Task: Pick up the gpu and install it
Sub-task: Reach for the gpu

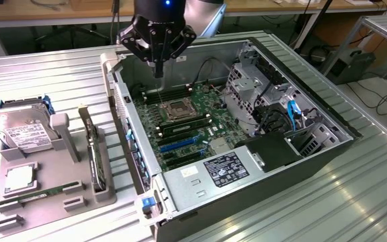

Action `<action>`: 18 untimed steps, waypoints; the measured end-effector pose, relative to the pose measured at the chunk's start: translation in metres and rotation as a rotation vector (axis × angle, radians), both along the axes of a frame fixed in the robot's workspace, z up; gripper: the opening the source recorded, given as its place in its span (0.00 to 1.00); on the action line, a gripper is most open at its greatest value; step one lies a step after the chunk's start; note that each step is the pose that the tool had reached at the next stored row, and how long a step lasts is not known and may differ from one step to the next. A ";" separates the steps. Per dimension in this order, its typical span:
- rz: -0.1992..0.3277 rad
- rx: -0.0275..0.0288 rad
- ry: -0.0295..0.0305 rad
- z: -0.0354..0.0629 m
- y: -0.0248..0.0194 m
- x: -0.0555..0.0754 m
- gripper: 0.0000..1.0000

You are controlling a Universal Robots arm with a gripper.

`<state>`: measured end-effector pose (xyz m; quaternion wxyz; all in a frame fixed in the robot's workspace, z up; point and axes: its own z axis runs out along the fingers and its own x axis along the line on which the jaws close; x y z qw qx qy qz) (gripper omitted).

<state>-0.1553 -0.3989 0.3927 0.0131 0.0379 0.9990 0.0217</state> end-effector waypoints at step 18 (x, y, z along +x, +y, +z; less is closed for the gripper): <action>0.000 0.0000 0.0000 -0.0018 0.0000 -0.026 0.11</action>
